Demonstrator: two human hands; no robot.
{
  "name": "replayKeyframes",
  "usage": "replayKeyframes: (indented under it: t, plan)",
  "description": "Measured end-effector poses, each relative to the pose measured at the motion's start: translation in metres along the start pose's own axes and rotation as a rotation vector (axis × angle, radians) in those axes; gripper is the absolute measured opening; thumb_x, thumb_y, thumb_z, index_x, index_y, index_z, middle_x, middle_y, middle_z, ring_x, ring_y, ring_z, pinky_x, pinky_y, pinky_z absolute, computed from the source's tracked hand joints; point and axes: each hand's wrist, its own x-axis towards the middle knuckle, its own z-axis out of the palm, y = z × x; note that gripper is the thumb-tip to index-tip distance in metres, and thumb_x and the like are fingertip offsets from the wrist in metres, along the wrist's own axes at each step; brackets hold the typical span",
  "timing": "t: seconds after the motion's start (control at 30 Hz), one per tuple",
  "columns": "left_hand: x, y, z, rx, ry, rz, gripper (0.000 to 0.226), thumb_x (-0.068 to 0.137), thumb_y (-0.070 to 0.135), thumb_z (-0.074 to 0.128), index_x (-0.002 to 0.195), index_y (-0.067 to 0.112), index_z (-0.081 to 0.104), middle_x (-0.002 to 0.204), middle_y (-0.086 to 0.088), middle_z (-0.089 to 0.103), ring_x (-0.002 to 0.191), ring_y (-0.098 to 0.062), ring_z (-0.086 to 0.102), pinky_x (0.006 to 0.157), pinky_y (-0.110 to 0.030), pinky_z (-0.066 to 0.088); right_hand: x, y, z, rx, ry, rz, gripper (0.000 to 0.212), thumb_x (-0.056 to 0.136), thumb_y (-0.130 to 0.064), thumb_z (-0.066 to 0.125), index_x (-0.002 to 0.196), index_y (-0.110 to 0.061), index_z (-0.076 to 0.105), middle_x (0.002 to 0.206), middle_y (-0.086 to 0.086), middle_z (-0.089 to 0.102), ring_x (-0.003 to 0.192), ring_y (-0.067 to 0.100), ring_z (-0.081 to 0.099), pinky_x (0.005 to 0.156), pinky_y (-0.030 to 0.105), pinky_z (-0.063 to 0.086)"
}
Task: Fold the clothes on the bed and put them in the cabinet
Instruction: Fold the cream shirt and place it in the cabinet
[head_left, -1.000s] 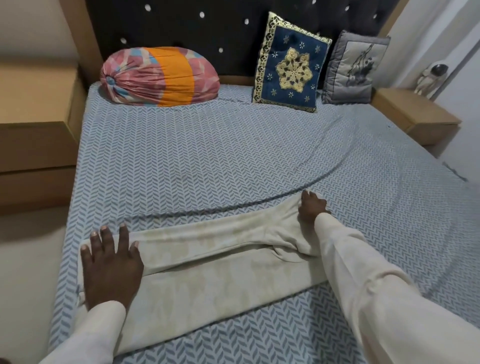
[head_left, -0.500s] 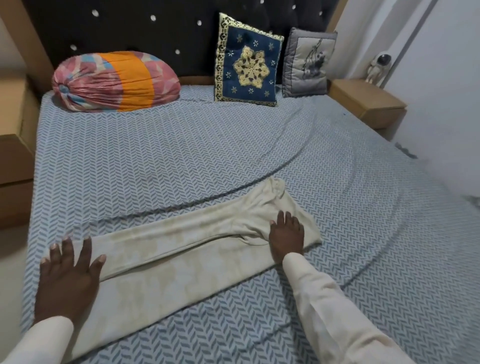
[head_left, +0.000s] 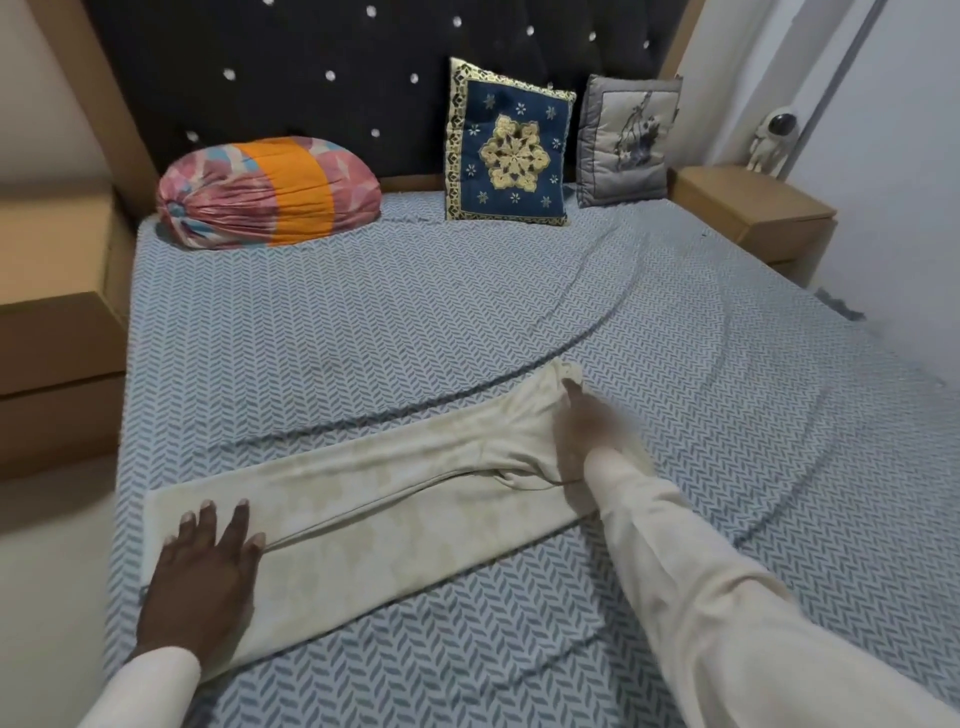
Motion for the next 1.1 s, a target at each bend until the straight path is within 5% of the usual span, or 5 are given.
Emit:
replayKeyframes:
  t: [0.2, 0.33, 0.47, 0.6, 1.1]
  plan:
    - [0.010, -0.010, -0.012, 0.006, -0.140, -0.105, 0.065, 0.100, 0.057, 0.016, 0.155, 0.031, -0.006, 0.163, -0.012, -0.006, 0.150, -0.029, -0.003, 0.120, -0.043, 0.006, 0.000, -0.016, 0.023, -0.173, -0.282, 0.032, 0.068, 0.096, -0.053, 0.035, 0.155, -0.027, 0.016, 0.163, 0.000, 0.014, 0.145, 0.029, 0.022, 0.115, 0.050, 0.022]
    - [0.013, -0.006, -0.020, 0.017, -0.151, -0.147, 0.062, 0.101, 0.054, 0.021, 0.156, 0.029, 0.005, 0.163, -0.012, 0.005, 0.149, -0.031, 0.006, 0.117, -0.045, 0.012, -0.012, -0.033, 0.024, -0.193, -0.094, 0.192, 0.062, 0.090, -0.041, 0.043, 0.144, -0.013, 0.036, 0.150, 0.010, 0.036, 0.135, 0.033, 0.033, 0.109, 0.050, 0.029]
    - [0.022, -0.006, -0.030, 0.074, 0.123, -0.044, 0.030, 0.089, 0.028, 0.054, 0.110, 0.010, 0.067, 0.105, -0.018, 0.064, 0.097, -0.039, 0.059, 0.085, -0.044, 0.047, -0.018, -0.064, 0.026, -0.118, 0.180, -0.246, 0.047, 0.084, -0.024, 0.062, 0.129, -0.017, 0.056, 0.127, 0.015, 0.054, 0.117, 0.038, 0.046, 0.095, 0.045, 0.040]
    - [0.035, -0.016, -0.039, 0.031, 0.090, -0.090, 0.022, 0.087, 0.031, 0.062, 0.100, 0.014, 0.065, 0.101, -0.010, 0.063, 0.097, -0.034, 0.055, 0.078, -0.040, 0.045, -0.017, -0.104, 0.036, -0.125, -0.072, -0.447, 0.020, 0.090, -0.030, 0.058, 0.107, -0.030, 0.069, 0.115, 0.003, 0.061, 0.118, 0.024, 0.051, 0.090, 0.034, 0.045]
    - [0.069, -0.044, -0.037, -0.127, 0.284, -0.062, 0.008, 0.094, 0.020, 0.049, 0.093, 0.021, 0.056, 0.093, -0.004, 0.059, 0.077, -0.031, 0.063, 0.068, -0.040, 0.050, -0.001, -0.110, 0.041, -0.117, 0.011, -0.563, 0.004, 0.086, -0.030, 0.057, 0.090, -0.028, 0.055, 0.095, -0.003, 0.046, 0.084, 0.026, 0.058, 0.064, 0.033, 0.046]
